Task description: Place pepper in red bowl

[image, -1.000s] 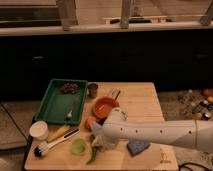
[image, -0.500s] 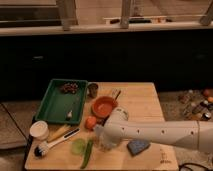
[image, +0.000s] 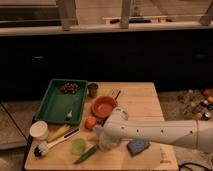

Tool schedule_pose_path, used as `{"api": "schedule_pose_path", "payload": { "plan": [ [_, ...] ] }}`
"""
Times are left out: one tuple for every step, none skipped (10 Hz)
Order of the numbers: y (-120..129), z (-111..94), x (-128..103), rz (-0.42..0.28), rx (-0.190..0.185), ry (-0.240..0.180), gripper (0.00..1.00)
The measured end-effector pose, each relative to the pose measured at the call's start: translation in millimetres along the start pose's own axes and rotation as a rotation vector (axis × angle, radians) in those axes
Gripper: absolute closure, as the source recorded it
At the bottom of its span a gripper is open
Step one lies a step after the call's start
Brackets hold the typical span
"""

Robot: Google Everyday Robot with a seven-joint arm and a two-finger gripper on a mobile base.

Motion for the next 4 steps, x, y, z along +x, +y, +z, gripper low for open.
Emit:
{"api": "schedule_pose_path", "payload": {
  "plan": [
    [1.2,-0.8,0.5,0.003,-0.001,0.002,1.0],
    [1.3,-1.6,0.5,0.004,-0.001,0.005,1.0],
    [0.4,-3.0,-0.9,0.0,-0.002,0.007,0.98],
    [-0.1,-5.6,-3.0,-0.004,-0.002,0.011,0.9]
  ]
}}
